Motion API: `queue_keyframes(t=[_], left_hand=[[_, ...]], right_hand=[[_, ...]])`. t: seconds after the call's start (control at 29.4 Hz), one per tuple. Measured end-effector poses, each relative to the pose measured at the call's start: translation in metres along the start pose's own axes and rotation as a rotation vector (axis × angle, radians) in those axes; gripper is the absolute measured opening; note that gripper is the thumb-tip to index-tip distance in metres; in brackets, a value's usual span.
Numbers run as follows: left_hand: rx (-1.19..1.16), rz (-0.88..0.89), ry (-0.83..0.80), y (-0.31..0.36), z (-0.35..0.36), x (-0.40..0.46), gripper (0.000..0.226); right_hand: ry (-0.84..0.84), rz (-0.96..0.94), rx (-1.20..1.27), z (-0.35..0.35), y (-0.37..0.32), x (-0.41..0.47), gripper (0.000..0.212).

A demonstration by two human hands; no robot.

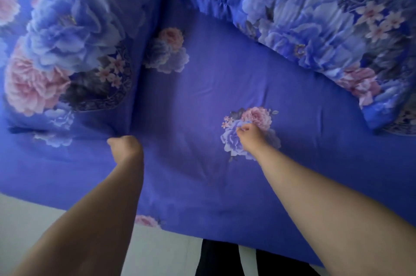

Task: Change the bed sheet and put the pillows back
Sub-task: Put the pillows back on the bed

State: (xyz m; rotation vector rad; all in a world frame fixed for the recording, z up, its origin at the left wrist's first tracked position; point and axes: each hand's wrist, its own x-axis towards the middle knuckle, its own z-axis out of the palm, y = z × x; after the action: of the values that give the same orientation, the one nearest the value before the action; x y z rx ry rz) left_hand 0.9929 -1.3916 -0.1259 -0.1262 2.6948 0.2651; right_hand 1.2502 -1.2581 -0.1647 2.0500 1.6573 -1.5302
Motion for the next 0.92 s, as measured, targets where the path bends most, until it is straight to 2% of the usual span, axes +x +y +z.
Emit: queue_keyframes(t=[0.1,0.2,0.24,0.31,0.34,0.37,0.41,0.48,0.54,0.58,0.65,0.75,0.85,0.92], left_hand=[[-0.216,0.056,-0.077,0.016,0.025,-0.072,0.031],[-0.233,0.225,-0.167,0.047,0.060,-0.164,0.042],[-0.210,0.269,-0.203,0.058,0.069,-0.190,0.047],[-0.121,0.346,-0.270,0.077,0.092,-0.234,0.050],[-0.078,0.367,-0.296,0.081,0.101,-0.249,0.049],[-0.050,0.389,-0.334,0.082,0.111,-0.264,0.046],[-0.028,0.433,-0.348,0.081,0.119,-0.281,0.044],[0.020,0.493,-0.364,0.071,0.139,-0.315,0.041],[0.073,0.506,-0.367,0.058,0.157,-0.347,0.040],[0.091,0.497,-0.381,0.052,0.166,-0.364,0.040],[0.103,0.497,-0.383,0.044,0.182,-0.400,0.039],[0.040,0.446,-0.341,0.045,0.192,-0.441,0.042],[-0.078,0.377,-0.285,0.059,0.187,-0.491,0.050],[-0.118,0.363,-0.291,0.067,0.179,-0.532,0.053]], right_hand=[[0.119,0.096,0.146,-0.039,0.019,0.002,0.024],[0.318,0.210,0.251,-0.092,0.035,0.001,0.033],[0.436,0.237,0.273,-0.114,0.041,0.004,0.038],[0.705,0.247,0.332,-0.171,0.060,0.009,0.062],[0.797,0.238,0.374,-0.196,0.069,0.012,0.076],[0.815,0.237,0.430,-0.221,0.081,0.017,0.089],[0.744,0.260,0.506,-0.244,0.092,0.023,0.096],[0.459,0.284,0.734,-0.279,0.108,0.042,0.088],[0.181,0.264,0.964,-0.304,0.109,0.059,0.058],[0.116,0.231,0.988,-0.313,0.108,0.065,0.043],[0.115,0.145,0.837,-0.329,0.109,0.074,0.019],[0.217,0.076,0.702,-0.338,0.115,0.055,0.031],[0.133,0.033,0.741,-0.351,0.145,0.005,0.031],[0.067,0.091,0.734,-0.363,0.184,-0.035,0.033]])
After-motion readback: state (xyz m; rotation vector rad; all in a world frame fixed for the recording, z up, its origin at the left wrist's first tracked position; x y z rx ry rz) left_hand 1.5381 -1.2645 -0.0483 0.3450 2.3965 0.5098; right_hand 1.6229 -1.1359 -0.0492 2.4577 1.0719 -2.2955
